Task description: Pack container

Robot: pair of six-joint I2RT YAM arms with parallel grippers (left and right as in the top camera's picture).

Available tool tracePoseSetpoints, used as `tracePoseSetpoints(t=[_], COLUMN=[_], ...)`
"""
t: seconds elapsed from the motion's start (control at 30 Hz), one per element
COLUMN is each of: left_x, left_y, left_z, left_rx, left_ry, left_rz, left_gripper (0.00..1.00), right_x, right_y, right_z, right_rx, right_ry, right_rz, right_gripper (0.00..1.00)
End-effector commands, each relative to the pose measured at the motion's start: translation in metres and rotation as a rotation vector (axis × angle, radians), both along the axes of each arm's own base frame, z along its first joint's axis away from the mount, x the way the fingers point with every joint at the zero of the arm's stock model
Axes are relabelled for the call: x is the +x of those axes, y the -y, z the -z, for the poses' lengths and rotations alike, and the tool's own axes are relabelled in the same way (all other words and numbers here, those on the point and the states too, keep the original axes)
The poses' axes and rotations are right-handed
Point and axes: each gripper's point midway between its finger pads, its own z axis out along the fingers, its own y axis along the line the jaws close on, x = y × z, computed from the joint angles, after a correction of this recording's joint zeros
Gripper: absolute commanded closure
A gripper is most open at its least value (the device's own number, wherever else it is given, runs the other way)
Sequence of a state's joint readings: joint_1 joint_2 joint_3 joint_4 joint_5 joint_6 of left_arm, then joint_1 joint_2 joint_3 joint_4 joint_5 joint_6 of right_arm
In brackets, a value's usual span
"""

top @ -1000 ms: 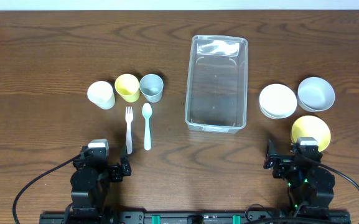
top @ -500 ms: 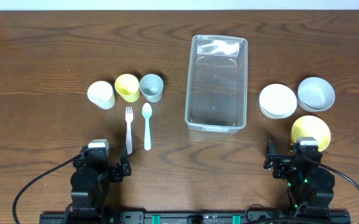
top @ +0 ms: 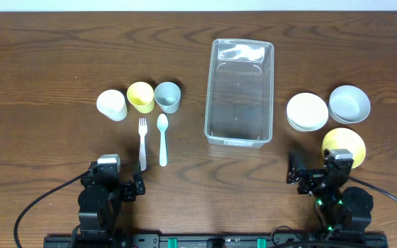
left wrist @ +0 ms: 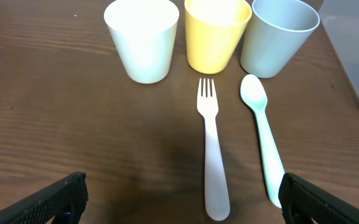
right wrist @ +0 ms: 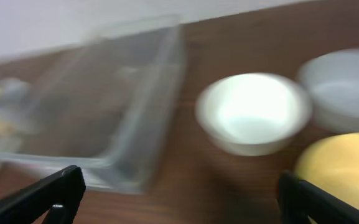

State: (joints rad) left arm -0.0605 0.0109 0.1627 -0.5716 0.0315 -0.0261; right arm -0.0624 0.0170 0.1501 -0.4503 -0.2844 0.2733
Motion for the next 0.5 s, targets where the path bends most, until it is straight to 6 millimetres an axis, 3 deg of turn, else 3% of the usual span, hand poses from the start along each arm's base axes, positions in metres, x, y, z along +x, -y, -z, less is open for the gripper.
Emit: tracePoseSetpoints(t=[0.0,0.1,0.27,0.47], left_x=[0.000,0.000,0.000,0.000], left_y=[0.001,0.001,0.001,0.001], left_z=[0.003,0.003,0.003,0.003], left_rx=[-0.006,-0.006,-0.006,-0.006], left_ry=[-0.001,-0.001,-0.001,-0.001], left_rz=[0.003,0.003,0.003,0.003], left_gripper=[0.02,0.02,0.02,0.02], right_x=[-0.007,-0.004,-0.002,0.003], right_y=[-0.028,-0.024,-0.021,-0.003], right_z=[-0.010,-0.012,-0.034,-0.064], right_rx=[0.293,0.311,0.289,0.102], right_ry=[-0.049,-0.041,0.030,-0.034], right_rz=[-0.084,-0.056,-0.055,0.012], right_gripper=[0.01,0.01,0.01,0.01])
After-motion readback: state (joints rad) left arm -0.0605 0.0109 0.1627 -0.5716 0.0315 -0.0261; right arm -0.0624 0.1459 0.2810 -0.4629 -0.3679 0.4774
